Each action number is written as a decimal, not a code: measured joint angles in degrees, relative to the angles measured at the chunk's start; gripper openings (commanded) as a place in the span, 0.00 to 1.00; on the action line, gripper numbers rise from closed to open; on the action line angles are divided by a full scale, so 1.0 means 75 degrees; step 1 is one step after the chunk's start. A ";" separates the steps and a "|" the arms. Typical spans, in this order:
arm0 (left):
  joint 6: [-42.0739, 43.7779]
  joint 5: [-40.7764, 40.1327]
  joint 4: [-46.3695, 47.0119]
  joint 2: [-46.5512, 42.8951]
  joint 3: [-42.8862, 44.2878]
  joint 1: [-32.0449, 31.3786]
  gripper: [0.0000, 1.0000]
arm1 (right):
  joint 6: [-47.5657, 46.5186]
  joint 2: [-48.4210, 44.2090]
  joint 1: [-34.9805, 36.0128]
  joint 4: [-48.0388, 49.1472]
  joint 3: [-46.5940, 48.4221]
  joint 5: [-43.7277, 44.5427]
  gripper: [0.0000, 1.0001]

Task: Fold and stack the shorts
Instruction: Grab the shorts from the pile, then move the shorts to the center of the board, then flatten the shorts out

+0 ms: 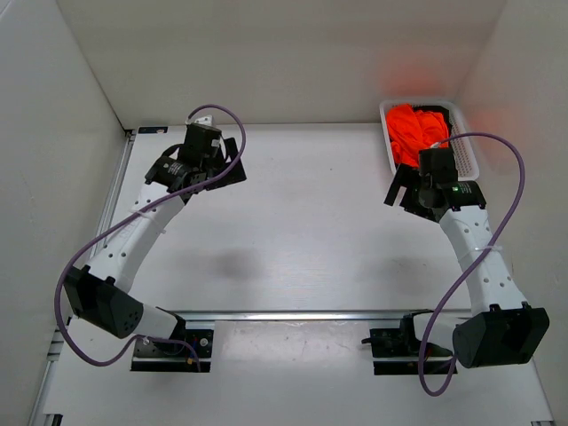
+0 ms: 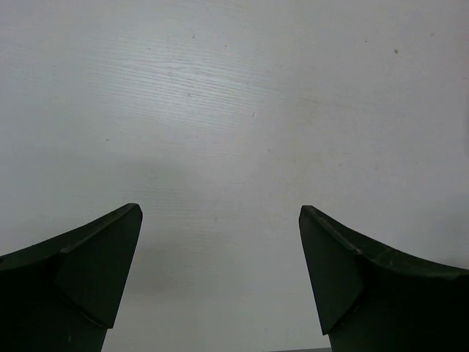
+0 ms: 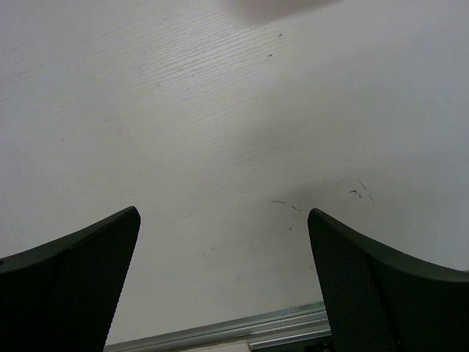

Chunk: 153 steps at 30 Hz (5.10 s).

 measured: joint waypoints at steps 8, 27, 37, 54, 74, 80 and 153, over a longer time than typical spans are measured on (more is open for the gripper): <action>0.0154 0.0090 0.0032 -0.0026 -0.0192 0.0332 1.00 | 0.0096 0.0504 -0.0204 -0.0099 0.0507 0.0443 0.92; 0.0930 0.0460 0.0332 0.0326 -0.0300 0.0653 1.00 | 0.1183 0.8090 -0.2040 -0.0653 0.8985 -0.0119 0.93; 0.0933 0.1070 0.0323 0.1396 -0.0297 0.0731 1.00 | 0.1661 0.9439 -0.2323 -0.0323 0.9267 -0.0670 0.00; 0.0609 0.1326 0.0323 0.0128 -0.0449 0.0833 1.00 | 0.0935 0.4800 -0.1839 0.0481 0.9244 -0.0734 0.68; 0.0842 0.1384 0.0399 0.1402 -0.0612 0.0903 1.00 | -0.0417 0.8338 -0.1821 -0.0825 0.8355 0.0554 0.99; 0.0851 0.1376 0.0373 0.1862 -0.0373 0.0903 1.00 | -0.0557 0.8999 -0.1821 -0.0589 0.8679 0.0373 0.74; -0.3634 0.2602 -0.0017 -0.1705 -0.6985 -0.0280 0.47 | 0.3220 0.3383 0.2722 0.2372 -0.0985 -0.1737 0.39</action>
